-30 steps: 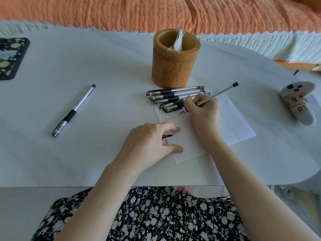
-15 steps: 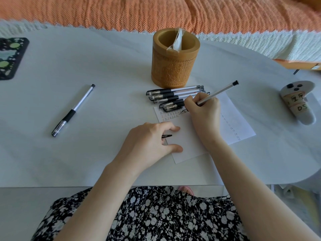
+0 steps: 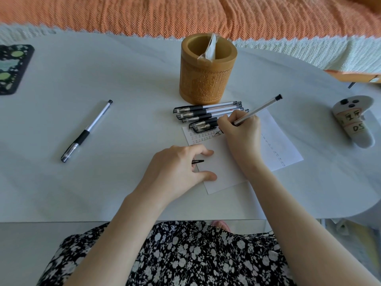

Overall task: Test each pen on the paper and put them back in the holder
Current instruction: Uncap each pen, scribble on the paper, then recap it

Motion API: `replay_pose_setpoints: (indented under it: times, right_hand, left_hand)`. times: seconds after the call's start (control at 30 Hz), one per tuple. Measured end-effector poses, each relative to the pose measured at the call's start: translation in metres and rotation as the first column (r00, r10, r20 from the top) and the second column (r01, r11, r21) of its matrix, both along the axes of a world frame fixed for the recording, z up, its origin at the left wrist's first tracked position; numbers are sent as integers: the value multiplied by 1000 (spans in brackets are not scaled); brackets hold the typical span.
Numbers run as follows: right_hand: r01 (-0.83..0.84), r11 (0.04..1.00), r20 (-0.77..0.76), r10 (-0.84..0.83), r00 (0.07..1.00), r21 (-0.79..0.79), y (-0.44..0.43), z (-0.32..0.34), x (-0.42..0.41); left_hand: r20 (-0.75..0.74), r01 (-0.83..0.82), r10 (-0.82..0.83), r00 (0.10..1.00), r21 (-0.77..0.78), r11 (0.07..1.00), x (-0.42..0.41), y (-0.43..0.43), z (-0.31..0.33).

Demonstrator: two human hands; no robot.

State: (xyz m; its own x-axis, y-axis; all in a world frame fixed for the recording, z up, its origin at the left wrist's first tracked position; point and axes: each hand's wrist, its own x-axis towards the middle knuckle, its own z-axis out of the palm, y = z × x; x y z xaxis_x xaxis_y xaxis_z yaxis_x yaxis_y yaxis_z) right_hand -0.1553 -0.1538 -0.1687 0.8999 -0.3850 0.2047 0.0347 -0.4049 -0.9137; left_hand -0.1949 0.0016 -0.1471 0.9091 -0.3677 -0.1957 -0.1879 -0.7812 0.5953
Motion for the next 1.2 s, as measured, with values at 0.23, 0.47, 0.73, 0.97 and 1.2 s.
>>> replay_pose_setpoints:
  times: [0.23,0.47,0.73,0.97,1.2]
  right_hand:
    - [-3,1000,-12,3,1000,4,0,0,0]
    - [11,1000,-10,-11,1000,3,0,0,0]
    - [19,1000,1,-19,1000,-7,0,-1,1]
    - [9,1000,3,-9,1000,15,-1,-2,1]
    - [12,1000,2,-12,1000,-19,1,-1,0]
  left_hand:
    - [5,-4,4,1000,5,1000,0,0,0]
    - [0,0,0,1000,4,1000,0,0,1]
    - [0,-1,1,1000,3,1000,0,0,2]
    - [7,2,-2,1000,18,1000,0,-1,2]
    - [6,3,-3,1000,16,1000,0,-1,3]
